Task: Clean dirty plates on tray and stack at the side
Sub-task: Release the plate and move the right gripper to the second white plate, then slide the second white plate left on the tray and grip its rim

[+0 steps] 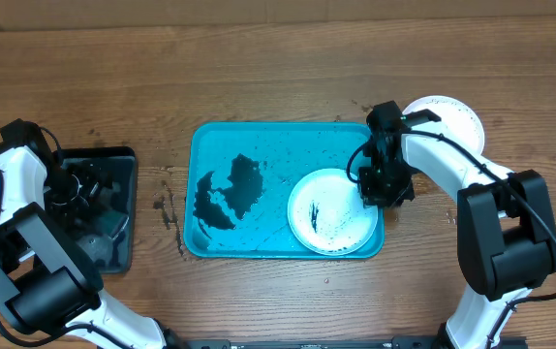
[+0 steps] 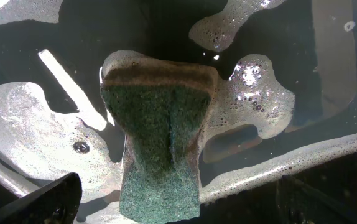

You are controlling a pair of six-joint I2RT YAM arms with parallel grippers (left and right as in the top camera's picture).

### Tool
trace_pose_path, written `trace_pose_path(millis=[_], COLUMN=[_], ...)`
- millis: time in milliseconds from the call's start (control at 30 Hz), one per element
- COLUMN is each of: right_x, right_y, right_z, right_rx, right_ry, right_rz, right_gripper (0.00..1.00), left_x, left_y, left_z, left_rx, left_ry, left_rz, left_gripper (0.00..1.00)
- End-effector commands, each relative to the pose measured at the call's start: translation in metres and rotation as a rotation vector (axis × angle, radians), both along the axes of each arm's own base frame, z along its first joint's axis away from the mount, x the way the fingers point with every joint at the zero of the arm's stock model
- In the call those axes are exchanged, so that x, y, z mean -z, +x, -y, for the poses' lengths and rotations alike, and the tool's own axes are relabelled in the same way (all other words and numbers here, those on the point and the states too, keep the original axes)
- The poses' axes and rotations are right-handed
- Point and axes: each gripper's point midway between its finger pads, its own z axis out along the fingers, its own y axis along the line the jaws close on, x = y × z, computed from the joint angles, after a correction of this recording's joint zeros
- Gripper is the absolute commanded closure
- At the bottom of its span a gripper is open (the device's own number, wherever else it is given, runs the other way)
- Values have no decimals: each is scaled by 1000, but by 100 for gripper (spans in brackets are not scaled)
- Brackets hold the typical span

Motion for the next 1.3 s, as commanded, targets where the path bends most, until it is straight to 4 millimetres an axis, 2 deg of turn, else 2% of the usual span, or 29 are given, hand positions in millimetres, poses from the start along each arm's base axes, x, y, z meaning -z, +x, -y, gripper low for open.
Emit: trace_pose_path(millis=[0, 133, 300, 400, 500, 600, 733, 933, 967, 1000, 1100, 1167, 1267], right_x=[-3, -1, -1, -1, 0, 5, 5, 5, 5, 5, 5, 2, 0], right_y=[-4, -1, 4, 5, 6, 8, 8, 15, 16, 17, 17, 14, 20], right_z=[-22, -46, -89, -105, -103, -77, -74, -79, -80, -80, -81, -96, -105], right_rx=[9, 28, 11, -4, -10, -13, -65, -82, -82, -81, -51, -1, 43], right_ry=[78, 83, 121, 132, 109, -10, -21, -2, 1, 3, 6, 81, 120], right_rz=[-12, 22, 105, 141, 149, 164, 176, 212, 217, 219, 211, 184, 195], right_gripper=[76, 78, 77, 76, 76, 76, 76, 85, 87, 96, 96, 96, 96], left_x=[0, 0, 0, 0, 0, 0, 0, 0, 0, 0, 0, 0, 0], left_y=[2, 2, 2, 2, 2, 2, 2, 2, 2, 2, 2, 2, 2], left_z=[1, 1, 1, 1, 1, 1, 1, 1, 1, 1, 1, 1, 1], left_rx=[11, 11, 11, 11, 11, 11, 11, 11, 11, 11, 11, 11, 11], left_ry=[-2, -3, -2, -2, -3, -2, -2, -2, -2, -2, -2, -2, -2], left_rz=[6, 5, 6, 6, 5, 6, 6, 6, 6, 6, 6, 6, 6], left_gripper=[1, 0, 1, 0, 0, 0, 1, 0, 0, 0, 0, 0, 0])
